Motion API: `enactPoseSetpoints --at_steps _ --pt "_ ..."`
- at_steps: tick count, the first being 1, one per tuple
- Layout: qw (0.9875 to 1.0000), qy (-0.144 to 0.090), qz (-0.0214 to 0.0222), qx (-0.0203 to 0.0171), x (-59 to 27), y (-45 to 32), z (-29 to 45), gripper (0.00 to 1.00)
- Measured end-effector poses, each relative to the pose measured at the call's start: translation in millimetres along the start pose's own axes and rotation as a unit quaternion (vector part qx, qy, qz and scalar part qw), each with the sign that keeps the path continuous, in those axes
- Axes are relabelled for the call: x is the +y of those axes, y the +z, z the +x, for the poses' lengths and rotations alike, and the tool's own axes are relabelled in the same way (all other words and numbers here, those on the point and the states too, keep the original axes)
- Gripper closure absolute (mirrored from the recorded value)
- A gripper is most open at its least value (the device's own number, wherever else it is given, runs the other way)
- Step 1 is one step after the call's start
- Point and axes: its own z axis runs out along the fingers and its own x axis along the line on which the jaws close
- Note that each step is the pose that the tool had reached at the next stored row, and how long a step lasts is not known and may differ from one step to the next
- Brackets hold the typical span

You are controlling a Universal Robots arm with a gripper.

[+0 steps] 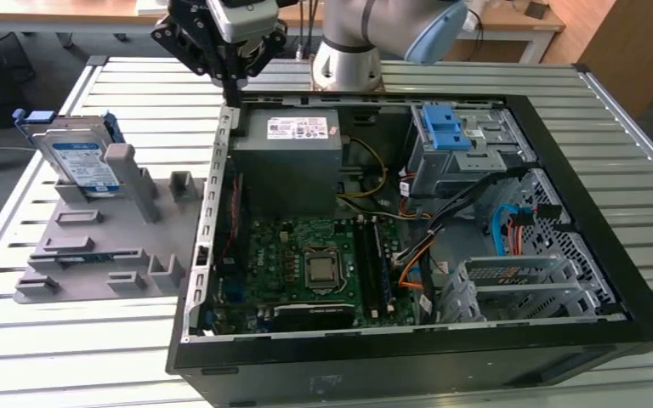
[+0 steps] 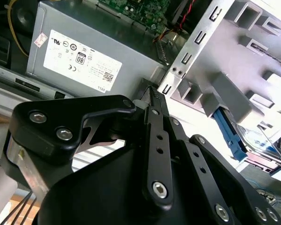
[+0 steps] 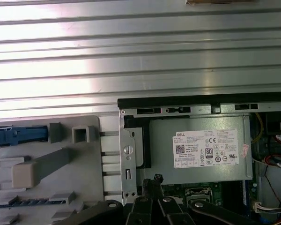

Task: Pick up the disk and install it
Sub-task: 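Reach for the disk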

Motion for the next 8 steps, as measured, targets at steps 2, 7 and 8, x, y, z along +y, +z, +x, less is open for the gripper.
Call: enactPoseSetpoints --at_steps 2,7,8 --pt "1.0 0.0 0.0 0.0 0.0 0.0 0.1 0.89" --pt "1.0 0.0 0.0 0.0 -0.2 -0.1 2.2 0.89" --pt "1.0 0.0 0.0 0.0 -0.2 -0.1 3.1 0.89"
